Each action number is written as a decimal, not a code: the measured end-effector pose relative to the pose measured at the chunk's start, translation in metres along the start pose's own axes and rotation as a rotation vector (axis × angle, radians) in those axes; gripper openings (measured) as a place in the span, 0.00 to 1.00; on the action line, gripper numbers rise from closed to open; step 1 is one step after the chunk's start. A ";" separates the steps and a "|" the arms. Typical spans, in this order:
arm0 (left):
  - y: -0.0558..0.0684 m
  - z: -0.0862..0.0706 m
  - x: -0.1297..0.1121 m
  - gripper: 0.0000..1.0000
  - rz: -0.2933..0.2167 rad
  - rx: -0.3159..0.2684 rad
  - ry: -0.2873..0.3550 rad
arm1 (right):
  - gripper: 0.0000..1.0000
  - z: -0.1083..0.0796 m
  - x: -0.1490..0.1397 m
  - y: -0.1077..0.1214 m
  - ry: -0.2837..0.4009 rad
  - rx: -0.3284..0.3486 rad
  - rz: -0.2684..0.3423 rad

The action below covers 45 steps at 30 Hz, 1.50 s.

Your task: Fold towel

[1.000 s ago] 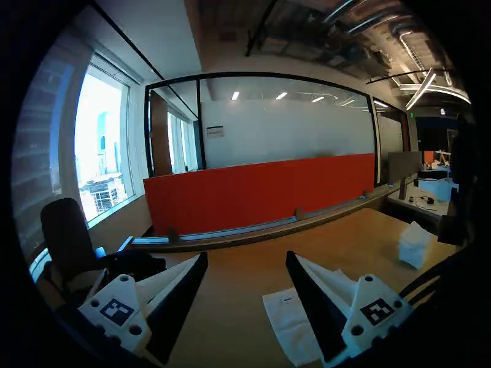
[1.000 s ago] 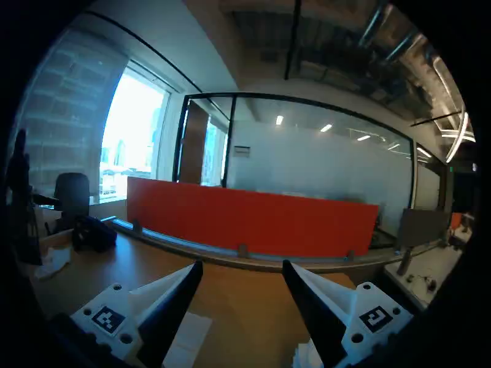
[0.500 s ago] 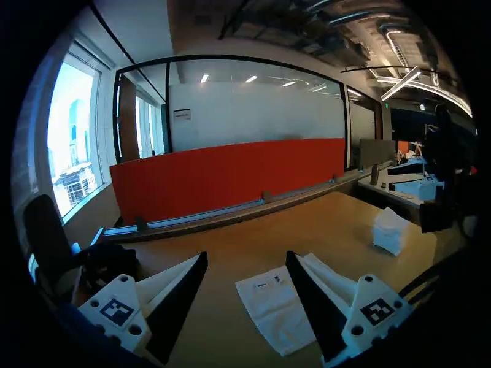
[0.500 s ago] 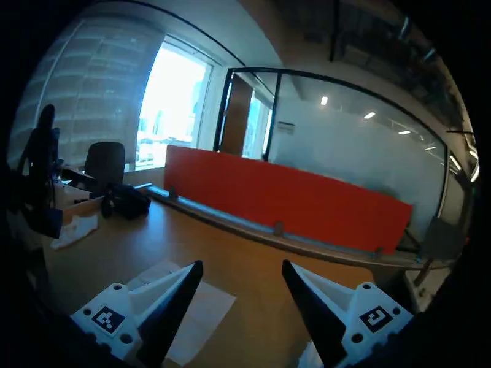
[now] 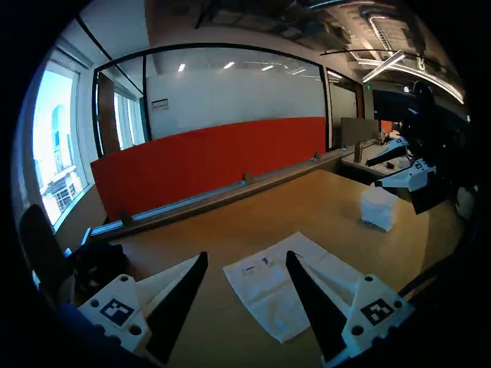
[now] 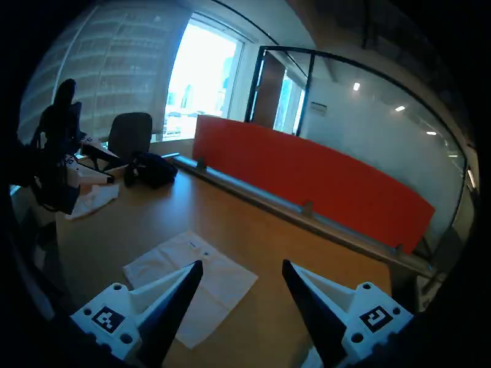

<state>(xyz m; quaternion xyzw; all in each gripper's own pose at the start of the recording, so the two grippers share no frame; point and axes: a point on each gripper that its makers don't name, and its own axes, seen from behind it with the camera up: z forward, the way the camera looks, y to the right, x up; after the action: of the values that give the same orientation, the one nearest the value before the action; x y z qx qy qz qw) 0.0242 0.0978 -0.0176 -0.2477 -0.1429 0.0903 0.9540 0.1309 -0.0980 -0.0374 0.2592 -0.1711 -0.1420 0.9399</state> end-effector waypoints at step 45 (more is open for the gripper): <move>0.059 0.045 -0.173 0.94 -0.015 -0.158 -0.286 | 1.00 0.043 -0.147 -0.069 -0.244 0.130 0.026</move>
<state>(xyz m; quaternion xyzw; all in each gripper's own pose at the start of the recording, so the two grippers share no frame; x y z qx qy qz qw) -0.1591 0.1266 -0.0482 -0.3057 -0.2859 0.1060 0.9020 -0.0307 -0.1217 -0.0762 0.2979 -0.2963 -0.1491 0.8951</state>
